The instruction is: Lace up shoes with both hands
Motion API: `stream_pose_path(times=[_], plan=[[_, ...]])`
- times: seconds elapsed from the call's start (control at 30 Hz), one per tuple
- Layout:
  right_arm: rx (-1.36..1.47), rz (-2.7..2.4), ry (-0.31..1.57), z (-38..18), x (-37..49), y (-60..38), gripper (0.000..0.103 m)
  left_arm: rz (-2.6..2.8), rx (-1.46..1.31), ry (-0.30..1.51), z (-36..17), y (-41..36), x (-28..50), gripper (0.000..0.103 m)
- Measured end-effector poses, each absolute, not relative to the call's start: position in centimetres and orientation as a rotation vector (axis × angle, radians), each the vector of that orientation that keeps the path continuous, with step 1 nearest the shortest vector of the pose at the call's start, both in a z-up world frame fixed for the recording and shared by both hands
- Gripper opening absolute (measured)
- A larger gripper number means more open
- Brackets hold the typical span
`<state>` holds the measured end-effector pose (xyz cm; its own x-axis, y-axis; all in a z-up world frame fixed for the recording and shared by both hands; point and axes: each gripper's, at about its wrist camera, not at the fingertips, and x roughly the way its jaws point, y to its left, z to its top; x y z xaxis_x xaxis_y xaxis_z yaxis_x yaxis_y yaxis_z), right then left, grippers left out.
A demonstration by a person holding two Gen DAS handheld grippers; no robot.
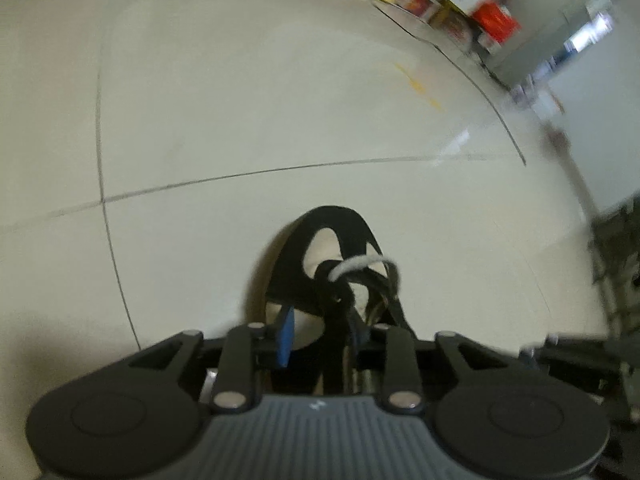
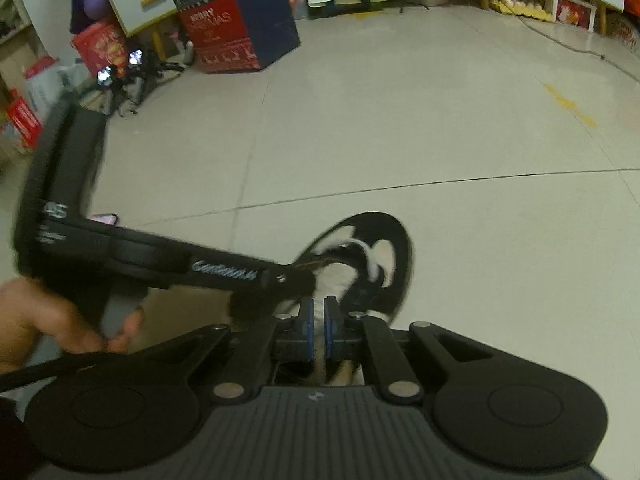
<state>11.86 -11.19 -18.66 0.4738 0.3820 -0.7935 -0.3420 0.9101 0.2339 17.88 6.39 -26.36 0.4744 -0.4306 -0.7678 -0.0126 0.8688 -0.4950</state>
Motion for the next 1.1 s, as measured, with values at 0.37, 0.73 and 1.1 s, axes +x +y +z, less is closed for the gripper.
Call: stream_pose_path(times=[0.37, 0.73, 1.1], plan=[[0.047, 0.468, 1.081, -21.3, 11.6, -8.3, 0.017, -0.149, -0.591, 1.04, -26.2, 6.9, 16.3, 0.014], [0.205, 0.279, 1.173, -22.0, 11.8, -8.1, 0.028, -0.162, -0.613, 1.043, -27.0, 6.8, 17.0, 0.015], [0.177, 0.304, 1.136, -22.7, 12.1, -7.7, 0.007, -0.165, -0.6, 1.038, -27.2, 7.0, 17.0, 0.017]])
